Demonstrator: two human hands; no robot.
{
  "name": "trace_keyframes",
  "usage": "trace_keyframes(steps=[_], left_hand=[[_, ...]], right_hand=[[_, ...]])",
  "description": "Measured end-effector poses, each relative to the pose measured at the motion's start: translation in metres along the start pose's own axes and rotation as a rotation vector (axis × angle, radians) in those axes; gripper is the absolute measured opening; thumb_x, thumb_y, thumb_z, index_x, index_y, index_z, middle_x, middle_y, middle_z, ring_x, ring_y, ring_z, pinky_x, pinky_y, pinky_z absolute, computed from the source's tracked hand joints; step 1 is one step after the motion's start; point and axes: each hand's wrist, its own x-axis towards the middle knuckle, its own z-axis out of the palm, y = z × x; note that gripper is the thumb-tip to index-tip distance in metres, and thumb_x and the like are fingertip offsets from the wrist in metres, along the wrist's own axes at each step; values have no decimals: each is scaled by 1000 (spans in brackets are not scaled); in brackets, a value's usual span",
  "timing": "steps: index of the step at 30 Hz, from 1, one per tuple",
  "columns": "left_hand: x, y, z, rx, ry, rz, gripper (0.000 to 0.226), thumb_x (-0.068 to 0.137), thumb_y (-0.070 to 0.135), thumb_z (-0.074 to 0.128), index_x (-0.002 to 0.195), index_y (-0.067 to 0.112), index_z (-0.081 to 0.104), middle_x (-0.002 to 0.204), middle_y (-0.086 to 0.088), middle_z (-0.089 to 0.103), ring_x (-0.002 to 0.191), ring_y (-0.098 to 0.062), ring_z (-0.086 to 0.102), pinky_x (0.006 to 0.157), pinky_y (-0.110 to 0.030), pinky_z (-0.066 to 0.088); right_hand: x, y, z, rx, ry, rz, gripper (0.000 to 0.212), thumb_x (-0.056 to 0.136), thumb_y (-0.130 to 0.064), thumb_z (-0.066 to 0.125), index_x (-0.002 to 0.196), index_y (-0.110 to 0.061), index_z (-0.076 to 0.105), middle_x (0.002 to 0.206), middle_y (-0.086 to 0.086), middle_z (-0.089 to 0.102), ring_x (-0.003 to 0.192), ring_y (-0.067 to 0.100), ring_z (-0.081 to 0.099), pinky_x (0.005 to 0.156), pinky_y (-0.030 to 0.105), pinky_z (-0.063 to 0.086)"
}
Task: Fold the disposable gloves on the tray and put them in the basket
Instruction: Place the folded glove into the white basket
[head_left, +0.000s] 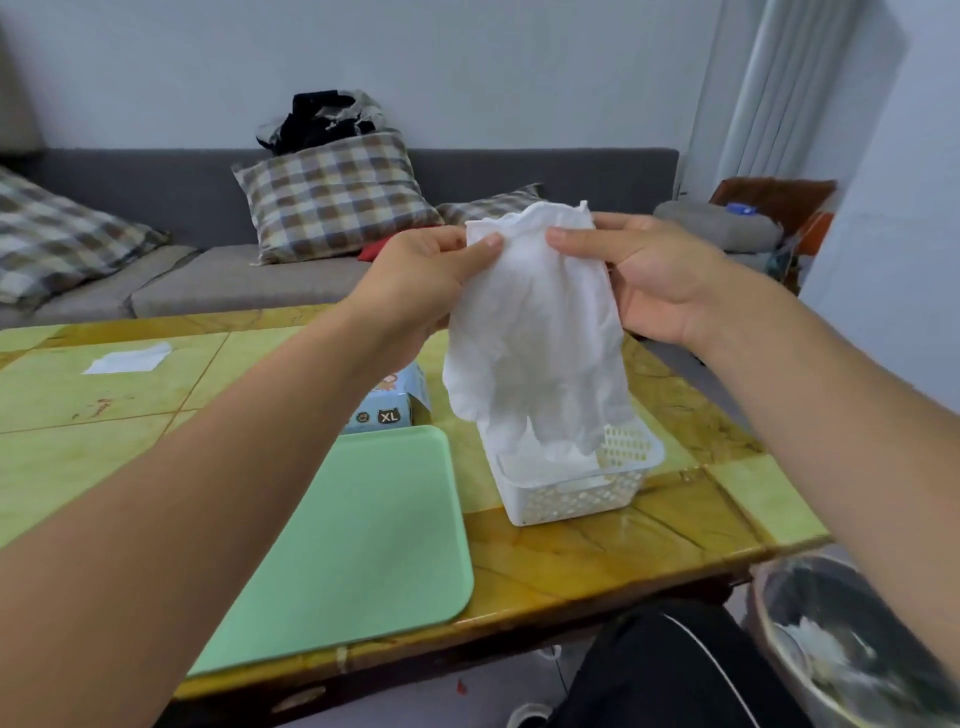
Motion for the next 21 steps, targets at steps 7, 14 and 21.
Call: trace_keyframes(steps=[7,14,21], left_hand=[[57,-27,18,25,43,-120,16,97,24,68,107,14,76,97,-1,79,91,-18,76,75,-30,63],[107,-32,11,-53,60,5,20,97,21,66,111,9,73,108,-11,76,99,-27,74,86,-39,61],[86,-122,13,381,-189,81,9,89,18,76,89,10,79,80,2,73,71,-5,60,71,-19,51]], right_hand=[[54,25,-35,-127,-5,122,36,92,-8,70,128,-4,67,120,14,73,115,28,69,101,46,54],[110,13,-54,-185,16,-93,22,87,-13,78,108,-10,70,103,9,76,93,25,72,92,45,58],[90,103,-94,-399,-110,27,15,85,4,72,98,-4,70,89,7,74,80,16,68,81,33,54]])
